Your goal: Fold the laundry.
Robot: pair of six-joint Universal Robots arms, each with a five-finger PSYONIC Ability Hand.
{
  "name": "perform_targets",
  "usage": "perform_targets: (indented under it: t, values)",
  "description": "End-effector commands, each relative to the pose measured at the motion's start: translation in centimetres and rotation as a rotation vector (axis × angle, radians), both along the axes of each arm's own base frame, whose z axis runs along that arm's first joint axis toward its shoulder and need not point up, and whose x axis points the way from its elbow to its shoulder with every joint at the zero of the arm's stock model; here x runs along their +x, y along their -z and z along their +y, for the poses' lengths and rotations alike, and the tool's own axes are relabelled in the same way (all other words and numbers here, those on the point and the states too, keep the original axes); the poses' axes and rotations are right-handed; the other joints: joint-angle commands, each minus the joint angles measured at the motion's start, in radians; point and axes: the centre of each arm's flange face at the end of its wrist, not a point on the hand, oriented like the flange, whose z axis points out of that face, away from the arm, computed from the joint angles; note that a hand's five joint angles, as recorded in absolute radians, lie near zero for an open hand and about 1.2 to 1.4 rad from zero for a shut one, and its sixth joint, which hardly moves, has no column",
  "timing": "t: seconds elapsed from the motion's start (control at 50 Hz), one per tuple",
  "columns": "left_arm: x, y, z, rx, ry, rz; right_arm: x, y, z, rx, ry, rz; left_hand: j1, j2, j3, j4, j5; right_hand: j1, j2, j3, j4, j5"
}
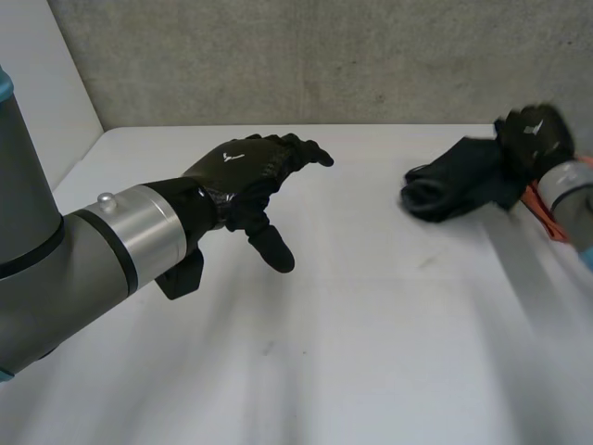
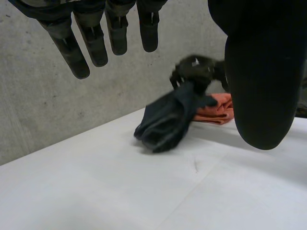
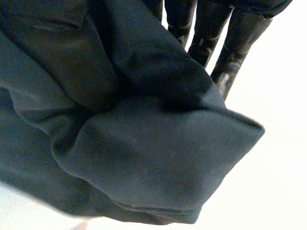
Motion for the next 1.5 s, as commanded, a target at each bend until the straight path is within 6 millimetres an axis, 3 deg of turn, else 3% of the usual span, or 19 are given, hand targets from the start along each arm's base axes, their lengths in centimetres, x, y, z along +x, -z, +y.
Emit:
perform_targets:
  t: [0.02, 0.08, 0.14, 0.18, 0.3, 0.38, 0.46, 0.54, 0.58, 0.64, 0.68, 0.72, 0.8, 0.92, 1.02, 1.14, 1.24, 1.4, 1.5]
  values:
    - [-0.1, 0.5, -0.1, 0.012, 0.001, -0.008, -3.1, -6.6, -4.2, -0.158, 0.026, -0.14, -0.011, 0.0, -0.015, 0.001, 0.008, 0.527, 0.236, 0.225, 0.206, 0.297]
    - [-0.2, 0.6, -0.1, 0.017, 0.001, -0.01, -5.3, -7.9, -5.6, -0.184, 0.055, -0.17, -0.011, 0.0, -0.015, 0.001, 0.008, 0.527, 0.236, 0.225, 0.206, 0.297]
    - [-0.2, 0.8, -0.2, 0.021, 0.002, -0.012, -8.0, -7.9, -6.8, -0.179, 0.093, -0.179, -0.011, 0.0, -0.015, 0.001, 0.008, 0.527, 0.236, 0.225, 0.206, 0.297]
    - [-0.3, 0.7, -0.1, 0.02, 0.004, -0.011, -9.7, -7.0, -7.5, -0.163, 0.112, -0.174, -0.011, 0.0, -0.015, 0.001, 0.008, 0.527, 0.236, 0.225, 0.206, 0.297]
    - [-0.4, 0.9, 0.0, 0.026, 0.008, -0.014, -11.4, -2.9, -8.1, -0.069, 0.081, -0.16, -0.011, 0.0, -0.015, 0.001, 0.008, 0.527, 0.236, 0.225, 0.206, 0.297]
    - [-0.5, 1.2, 0.1, 0.032, 0.013, -0.018, -15.6, -0.2, -7.9, 0.01, 0.135, -0.166, -0.008, 0.003, -0.013, 0.003, 0.011, 0.527, 0.236, 0.225, 0.206, 0.297]
    - [-0.5, 1.4, 0.2, 0.039, 0.016, -0.022, -17.8, 1.6, -7.0, 0.08, 0.158, -0.178, -0.008, 0.003, -0.012, 0.003, 0.011, 0.527, 0.236, 0.225, 0.206, 0.297]
    - [-0.6, 1.7, 0.1, 0.047, 0.017, -0.027, -17.5, 0.7, -5.9, 0.109, 0.131, -0.192, -0.008, 0.003, -0.012, 0.003, 0.011, 0.446, 0.155, 0.145, 0.126, 0.216]
    - [-0.7, 1.7, 0.2, 0.047, 0.019, -0.027, -17.0, -0.6, -4.9, 0.114, 0.119, -0.199, -0.008, 0.003, -0.012, 0.003, 0.011, -0.158, -0.449, -0.46, -0.479, -0.388]
    - [-0.8, 1.8, 0.3, 0.049, 0.023, -0.029, -16.5, -2.5, -3.8, 0.107, 0.118, -0.221, -0.008, 0.003, -0.012, 0.003, 0.011, -0.568, -0.859, -0.87, -0.889, -0.798]
    - [-0.8, 1.9, 0.3, 0.051, 0.024, -0.031, -16.3, -3.7, -3.3, 0.093, 0.115, -0.24, -0.008, 0.003, -0.012, 0.003, 0.011, -0.695, -0.986, -0.997, -1.016, -0.925]
    - [-0.8, 1.9, 0.3, 0.051, 0.025, -0.031, -15.6, -5.4, -2.7, 0.073, 0.114, -0.277, -0.008, 0.003, -0.012, 0.003, 0.011, -0.695, -0.986, -0.997, -1.016, -0.925]
    - [-0.8, 1.9, 0.3, 0.051, 0.024, -0.031, -13.2, -6.5, -1.4, 0.095, 0.106, -0.377, -0.008, 0.003, -0.012, 0.003, 0.011, -0.695, -0.986, -0.997, -1.016, -0.925]
    - [-0.8, 1.9, 0.3, 0.049, 0.024, -0.03, -12.5, -8.1, 0.5, 0.08, 0.166, -0.467, -0.011, 0.0, -0.015, 0.001, 0.008, -0.695, -0.986, -0.997, -1.016, -0.925]
    - [-0.8, 1.9, 0.3, 0.049, 0.024, -0.031, -12.5, -8.1, 1.4, 0.087, 0.227, -0.49, -0.014, -0.003, -0.018, -0.002, 0.005, -0.695, -0.986, -0.997, -1.016, -0.925]
    - [-0.8, 1.9, 0.3, 0.048, 0.022, -0.03, -10.9, -8.6, 1.8, 0.079, 0.237, -0.498, -0.017, -0.006, -0.021, -0.005, 0.002, -0.695, -0.986, -0.997, -1.016, -0.925]
    - [-0.8, 1.9, 0.2, 0.043, 0.022, -0.027, -11.0, -9.4, 0.3, 0.043, 0.234, -0.497, -0.017, -0.006, -0.021, -0.005, 0.002, -0.695, -0.986, -0.997, -1.016, -0.925]
    - [-0.9, 2.1, 0.2, 0.043, 0.024, -0.027, -11.3, -4.4, -5.8, 0.094, 0.312, -0.521, -0.017, -0.006, -0.021, -0.005, 0.002, -0.695, -0.986, -0.997, -1.016, -0.925]
    - [-1.0, 2.3, 0.0, 0.044, 0.024, -0.029, -12.0, -1.8, -8.2, 0.062, 0.356, -0.529, -0.017, -0.006, -0.021, -0.005, 0.002, -0.695, -0.986, -0.997, -1.016, -0.925]
